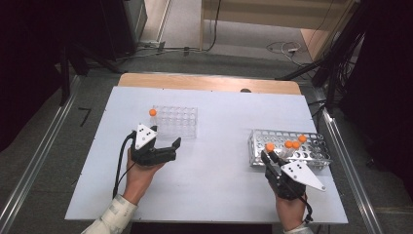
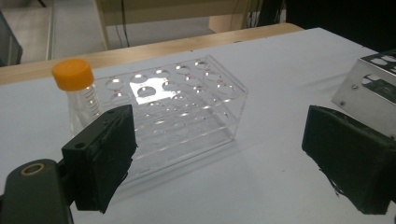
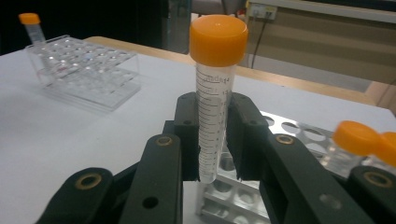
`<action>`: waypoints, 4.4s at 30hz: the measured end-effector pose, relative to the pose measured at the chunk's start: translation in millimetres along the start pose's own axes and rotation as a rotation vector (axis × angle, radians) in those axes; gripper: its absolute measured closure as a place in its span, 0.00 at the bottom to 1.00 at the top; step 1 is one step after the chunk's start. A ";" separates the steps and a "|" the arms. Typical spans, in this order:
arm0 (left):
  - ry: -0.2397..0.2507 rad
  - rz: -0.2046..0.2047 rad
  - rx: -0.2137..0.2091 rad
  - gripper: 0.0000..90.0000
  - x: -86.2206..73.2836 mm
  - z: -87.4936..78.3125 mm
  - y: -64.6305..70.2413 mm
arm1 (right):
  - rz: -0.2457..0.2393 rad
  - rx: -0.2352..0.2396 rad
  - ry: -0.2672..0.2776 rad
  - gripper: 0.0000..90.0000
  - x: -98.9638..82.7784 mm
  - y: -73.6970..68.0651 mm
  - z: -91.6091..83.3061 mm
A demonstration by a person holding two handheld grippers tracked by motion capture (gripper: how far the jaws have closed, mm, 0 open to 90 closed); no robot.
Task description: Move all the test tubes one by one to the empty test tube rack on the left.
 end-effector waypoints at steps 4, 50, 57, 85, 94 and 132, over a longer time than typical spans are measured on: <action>-0.016 0.004 -0.023 0.09 -1.6 1.6 7.2 | -0.011 0.042 -0.008 0.81 0.5 -13.1 3.1; -0.025 0.094 -0.307 0.40 -12.0 -4.3 95.9 | -0.096 0.351 -0.090 0.81 7.5 -116.3 58.8; -0.020 0.110 -0.325 0.65 -13.7 -5.4 98.4 | -0.091 0.362 -0.085 0.81 9.4 -120.4 57.7; 0.010 0.025 -0.228 0.78 8.2 -0.6 53.0 | -0.059 0.363 -0.097 0.31 10.0 -102.0 53.2; 0.057 -0.014 -0.150 0.78 31.2 -0.8 22.2 | -0.031 0.343 -0.124 0.18 3.4 -86.6 43.5; 0.105 0.008 0.111 0.78 63.0 26.9 -48.7 | 0.009 0.246 -0.147 0.18 -11.0 -60.6 28.6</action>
Point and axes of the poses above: each handheld gripper's, and its own axes: z roughly forward along the jaws, x roughly out of its top, y roughly to its right, the point moved 5 cm from there along z, roughly forward along the jaws, and after that the axes turned 8 degrees about -z, right-handed, at the moved point
